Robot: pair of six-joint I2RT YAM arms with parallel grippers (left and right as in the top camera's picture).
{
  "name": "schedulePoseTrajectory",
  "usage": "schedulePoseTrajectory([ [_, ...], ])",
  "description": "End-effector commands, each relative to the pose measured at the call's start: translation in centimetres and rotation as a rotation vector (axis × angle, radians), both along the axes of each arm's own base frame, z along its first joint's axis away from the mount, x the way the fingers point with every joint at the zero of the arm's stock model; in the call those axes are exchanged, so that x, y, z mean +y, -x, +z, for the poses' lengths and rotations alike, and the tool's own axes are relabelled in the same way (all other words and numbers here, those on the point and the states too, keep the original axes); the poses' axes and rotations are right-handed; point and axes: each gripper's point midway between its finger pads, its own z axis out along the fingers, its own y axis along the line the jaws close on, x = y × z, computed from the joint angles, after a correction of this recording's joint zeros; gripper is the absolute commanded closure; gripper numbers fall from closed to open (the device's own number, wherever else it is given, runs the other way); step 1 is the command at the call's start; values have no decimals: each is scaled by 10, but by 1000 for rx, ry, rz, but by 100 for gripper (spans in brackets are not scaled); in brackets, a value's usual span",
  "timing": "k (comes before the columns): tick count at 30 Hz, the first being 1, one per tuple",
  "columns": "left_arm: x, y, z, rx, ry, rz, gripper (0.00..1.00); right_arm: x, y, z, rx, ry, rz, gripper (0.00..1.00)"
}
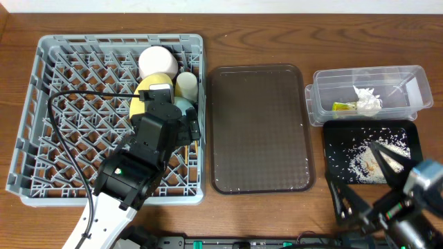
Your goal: Sort waste into correct bins and load items into the dishwasher rack
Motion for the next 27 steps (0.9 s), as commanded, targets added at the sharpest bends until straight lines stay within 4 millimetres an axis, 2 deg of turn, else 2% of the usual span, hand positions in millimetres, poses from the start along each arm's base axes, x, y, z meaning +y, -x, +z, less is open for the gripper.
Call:
schedulePoseTrajectory([
  [1, 2, -3, 8, -21, -9, 9, 7, 1, 14, -3, -14, 4, 13, 1],
  [9, 2, -3, 8, -21, -9, 9, 7, -1, 38, -38, 101, 12, 12, 1],
  [12, 2, -3, 8, -21, -9, 9, 7, -14, 41, -48, 104, 52, -64, 1],
  [18, 2, -3, 8, -21, -9, 9, 7, -34, 43, -54, 61, 60, -188, 1],
  [22, 2, -3, 8, -21, -9, 9, 7, -37, 39, -56, 7, 53, -215, 1],
  [27, 2, -3, 8, -21, -9, 9, 7, -36, 28, -50, -160, 37, -218, 1],
])
